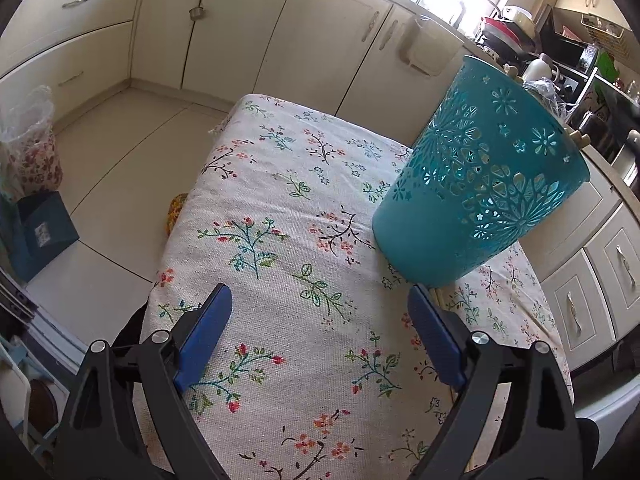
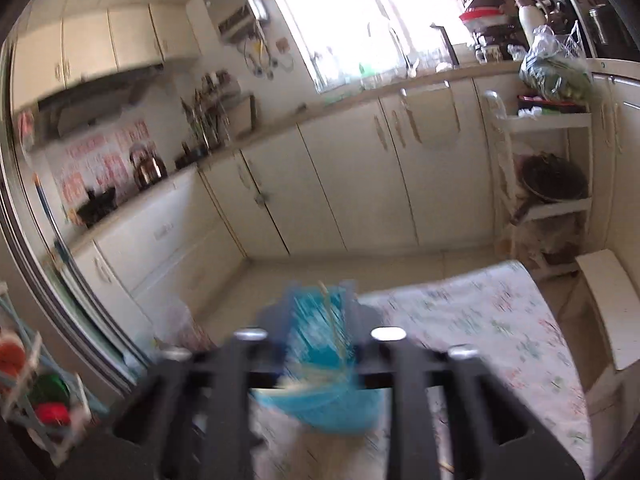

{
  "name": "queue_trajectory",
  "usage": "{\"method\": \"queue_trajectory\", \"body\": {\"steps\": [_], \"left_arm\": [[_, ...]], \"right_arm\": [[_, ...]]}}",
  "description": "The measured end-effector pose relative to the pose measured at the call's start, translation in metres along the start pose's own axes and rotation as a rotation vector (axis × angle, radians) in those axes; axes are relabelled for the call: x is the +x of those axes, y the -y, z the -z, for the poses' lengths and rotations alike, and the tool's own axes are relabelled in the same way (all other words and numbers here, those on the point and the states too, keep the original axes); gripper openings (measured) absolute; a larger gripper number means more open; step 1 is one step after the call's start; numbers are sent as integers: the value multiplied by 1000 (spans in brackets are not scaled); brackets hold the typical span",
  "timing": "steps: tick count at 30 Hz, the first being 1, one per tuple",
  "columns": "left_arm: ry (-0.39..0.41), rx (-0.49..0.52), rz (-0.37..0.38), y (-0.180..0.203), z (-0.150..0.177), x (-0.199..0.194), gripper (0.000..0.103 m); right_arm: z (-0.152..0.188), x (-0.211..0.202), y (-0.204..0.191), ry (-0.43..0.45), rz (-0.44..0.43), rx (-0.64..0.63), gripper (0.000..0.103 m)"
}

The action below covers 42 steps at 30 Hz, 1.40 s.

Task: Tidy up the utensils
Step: 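Lift the held stick with the right tool into the teal cup and release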

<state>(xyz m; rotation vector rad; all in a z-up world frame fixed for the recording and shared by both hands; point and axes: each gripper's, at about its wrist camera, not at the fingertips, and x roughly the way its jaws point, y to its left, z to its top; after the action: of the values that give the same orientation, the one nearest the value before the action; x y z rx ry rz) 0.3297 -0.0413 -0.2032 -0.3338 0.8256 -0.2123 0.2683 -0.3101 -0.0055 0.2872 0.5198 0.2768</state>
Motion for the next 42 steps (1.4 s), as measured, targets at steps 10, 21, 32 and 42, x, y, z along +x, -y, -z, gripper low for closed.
{"method": "queue_trajectory", "body": {"steps": [10,21,32,42], "left_arm": [[-12,8,-19,3,-1,4,86],[-20,26,-37,7,-1,6,88],[-21,27,-34,6,-1,5,89],[-14,9,-11,4,0,4,89]], "right_arm": [[101,44,70,-459,146,-272,49],[128,96,71,-573,105,-334,6],[0,-10,41,59,-263,150,6],[-38,55,-20,339,-120,140,6]]}}
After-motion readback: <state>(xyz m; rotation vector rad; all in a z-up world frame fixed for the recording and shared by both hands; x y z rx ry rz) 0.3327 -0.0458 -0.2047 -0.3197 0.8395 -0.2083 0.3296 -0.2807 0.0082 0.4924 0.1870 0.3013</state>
